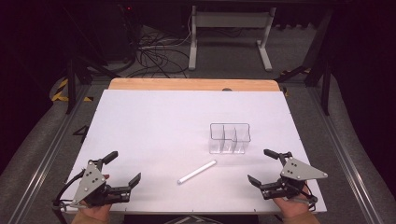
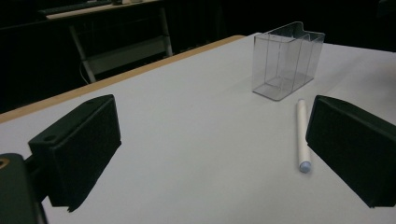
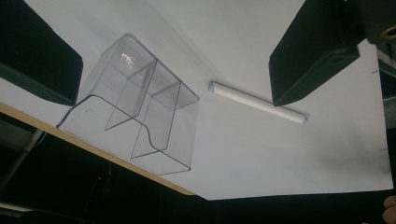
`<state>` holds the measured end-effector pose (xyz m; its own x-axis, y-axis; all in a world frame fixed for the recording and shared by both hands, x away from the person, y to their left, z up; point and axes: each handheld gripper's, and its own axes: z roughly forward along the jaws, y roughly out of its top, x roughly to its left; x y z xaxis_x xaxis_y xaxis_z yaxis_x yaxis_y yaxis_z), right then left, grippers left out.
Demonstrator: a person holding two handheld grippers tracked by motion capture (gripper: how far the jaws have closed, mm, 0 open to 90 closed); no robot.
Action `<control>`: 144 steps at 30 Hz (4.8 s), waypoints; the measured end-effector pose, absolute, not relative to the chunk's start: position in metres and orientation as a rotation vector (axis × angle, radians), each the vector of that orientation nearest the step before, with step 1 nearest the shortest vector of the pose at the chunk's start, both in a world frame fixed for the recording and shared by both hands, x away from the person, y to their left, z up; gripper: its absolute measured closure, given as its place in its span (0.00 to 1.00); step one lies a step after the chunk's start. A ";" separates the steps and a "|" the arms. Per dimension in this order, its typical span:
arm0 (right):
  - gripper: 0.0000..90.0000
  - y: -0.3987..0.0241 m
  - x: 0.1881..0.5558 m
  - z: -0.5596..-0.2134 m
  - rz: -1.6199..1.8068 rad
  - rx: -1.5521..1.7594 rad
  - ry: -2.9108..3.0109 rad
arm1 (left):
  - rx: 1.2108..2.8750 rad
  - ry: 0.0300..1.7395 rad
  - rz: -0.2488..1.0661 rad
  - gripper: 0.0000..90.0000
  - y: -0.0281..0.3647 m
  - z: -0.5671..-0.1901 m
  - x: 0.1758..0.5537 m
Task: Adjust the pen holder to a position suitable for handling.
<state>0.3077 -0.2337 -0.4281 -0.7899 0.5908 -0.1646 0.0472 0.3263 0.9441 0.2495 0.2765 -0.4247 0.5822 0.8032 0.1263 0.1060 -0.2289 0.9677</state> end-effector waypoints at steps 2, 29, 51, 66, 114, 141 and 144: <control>0.04 -0.233 0.308 -0.426 1.465 0.564 2.105 | 1.708 0.768 0.791 0.05 0.276 -0.425 0.250; 0.01 -0.196 0.337 -0.383 1.381 0.499 2.183 | 1.702 0.767 0.768 0.05 0.275 -0.426 0.252; 0.10 -0.178 0.360 -0.363 1.252 0.406 2.364 | 1.703 0.761 0.766 0.05 0.275 -0.426 0.252; 0.30 -0.158 0.389 -0.362 0.955 0.312 2.531 | 1.710 0.762 0.769 0.05 0.275 -0.426 0.252; 0.85 -0.124 0.436 -0.393 0.621 0.202 2.771 | 1.711 0.762 0.764 0.05 0.275 -0.427 0.253; 0.95 -0.113 0.431 -0.372 0.697 0.043 2.706 | 1.721 0.764 0.752 0.05 0.273 -0.429 0.255; 0.95 -0.104 0.431 -0.366 0.711 0.029 2.695 | 1.722 0.763 0.750 0.05 0.273 -0.429 0.256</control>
<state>0.4308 -0.1039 -0.3660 -0.9378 0.1078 -0.3300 -0.0691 0.8736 0.4818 0.2557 0.2732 -0.4294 0.5991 0.7923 0.1151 0.1285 -0.2371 0.9630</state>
